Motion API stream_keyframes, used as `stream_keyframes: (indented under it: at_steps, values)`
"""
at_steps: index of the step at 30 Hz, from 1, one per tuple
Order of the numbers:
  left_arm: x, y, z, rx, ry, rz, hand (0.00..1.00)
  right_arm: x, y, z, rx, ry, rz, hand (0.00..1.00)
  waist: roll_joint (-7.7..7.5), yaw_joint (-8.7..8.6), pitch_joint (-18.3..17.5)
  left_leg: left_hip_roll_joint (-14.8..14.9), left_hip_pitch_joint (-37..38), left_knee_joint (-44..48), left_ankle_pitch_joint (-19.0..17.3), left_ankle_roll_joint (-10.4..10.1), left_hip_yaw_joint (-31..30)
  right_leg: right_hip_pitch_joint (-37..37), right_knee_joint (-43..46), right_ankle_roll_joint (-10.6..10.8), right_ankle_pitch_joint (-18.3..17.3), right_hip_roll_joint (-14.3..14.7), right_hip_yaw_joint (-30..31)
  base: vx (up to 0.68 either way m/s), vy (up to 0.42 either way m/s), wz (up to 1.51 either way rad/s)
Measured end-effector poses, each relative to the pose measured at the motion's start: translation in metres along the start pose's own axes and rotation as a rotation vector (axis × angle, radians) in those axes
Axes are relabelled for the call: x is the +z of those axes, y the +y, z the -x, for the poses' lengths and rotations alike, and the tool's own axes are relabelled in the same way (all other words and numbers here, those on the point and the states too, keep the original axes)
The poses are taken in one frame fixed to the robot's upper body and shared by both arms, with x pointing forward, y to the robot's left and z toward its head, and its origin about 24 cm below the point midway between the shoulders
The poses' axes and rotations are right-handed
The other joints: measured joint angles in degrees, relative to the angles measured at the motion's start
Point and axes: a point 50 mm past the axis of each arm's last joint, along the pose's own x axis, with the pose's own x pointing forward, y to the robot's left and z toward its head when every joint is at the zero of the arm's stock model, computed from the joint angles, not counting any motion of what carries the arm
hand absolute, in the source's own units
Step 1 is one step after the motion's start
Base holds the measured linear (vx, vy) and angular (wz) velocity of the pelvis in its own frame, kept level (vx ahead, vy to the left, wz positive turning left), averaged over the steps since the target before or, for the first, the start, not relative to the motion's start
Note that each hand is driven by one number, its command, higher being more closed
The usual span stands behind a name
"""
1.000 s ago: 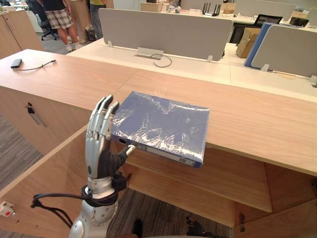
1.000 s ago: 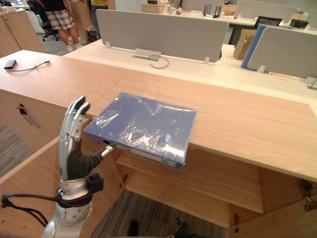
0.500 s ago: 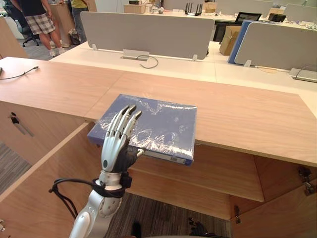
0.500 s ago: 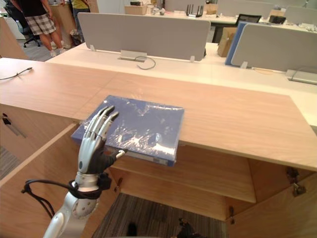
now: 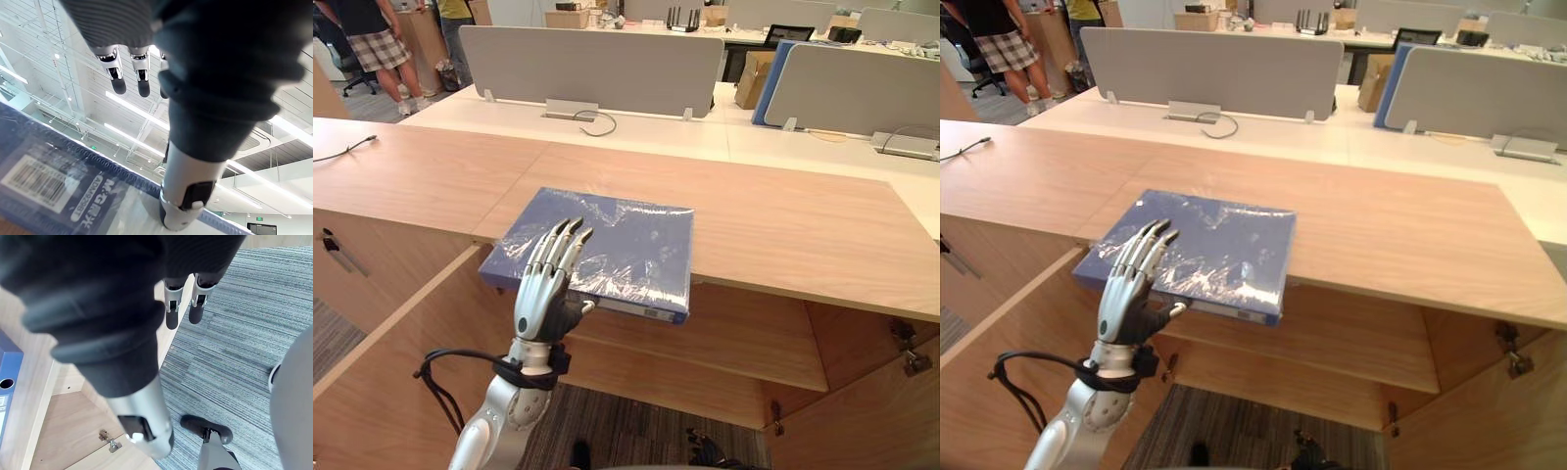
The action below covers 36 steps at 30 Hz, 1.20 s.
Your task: Walk over to the cabinet, pick up the folder, carry it to the office cabinet, place the folder inside the office cabinet, then close the office cabinet door
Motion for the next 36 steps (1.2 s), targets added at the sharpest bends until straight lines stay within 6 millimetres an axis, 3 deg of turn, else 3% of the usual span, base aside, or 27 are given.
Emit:
stream_keyframes:
  at_steps: [13, 25, 29, 36]
  values:
    - [-0.011, 0.008, 0.0, 0.026, 0.049, -0.053, 0.0, 0.0, -0.001, 0.0, -0.002, -0.001, 0.0, 0.0, 0.28, -0.19, -0.13, 0.15, -0.38, 0.01, 0.01, 0.0, 0.11, -0.21, -0.58, -0.25, 0.35, 0.22, 0.26, 0.0, 0.0, 0.0]
    - [-0.017, -0.002, 0.013, -0.046, 0.098, -0.045, 0.0, 0.001, -0.002, 0.0, -0.004, -0.001, 0.0, 0.0, 0.64, -0.21, -0.25, 0.24, -0.25, -0.23, -0.01, -0.02, 0.29, -0.21, -0.65, -0.38, 0.45, 0.29, 0.5, 0.0, 0.0, 0.0]
    - [-0.027, -0.012, 0.021, -0.116, 0.14, -0.054, 0.0, 0.002, -0.004, -0.001, -0.016, -0.002, -0.021, 0.0, 1.08, -0.25, -0.06, 0.26, 0.28, -0.32, -0.28, -0.11, 0.24, 0.24, -0.82, -0.36, 0.43, 0.3, 0.51, 0.0, 0.0, 0.0]
    - [-0.035, -0.013, 0.023, -0.154, 0.132, -0.13, 0.0, 0.004, -0.005, -0.001, -0.019, -0.008, -0.022, 0.0, 0.87, -0.3, 0.63, 0.02, 0.48, -0.32, -0.96, 0.06, 0.27, 0.69, -1.48, -0.29, 0.42, 0.2, 0.55, 0.0, 0.0, 0.0]
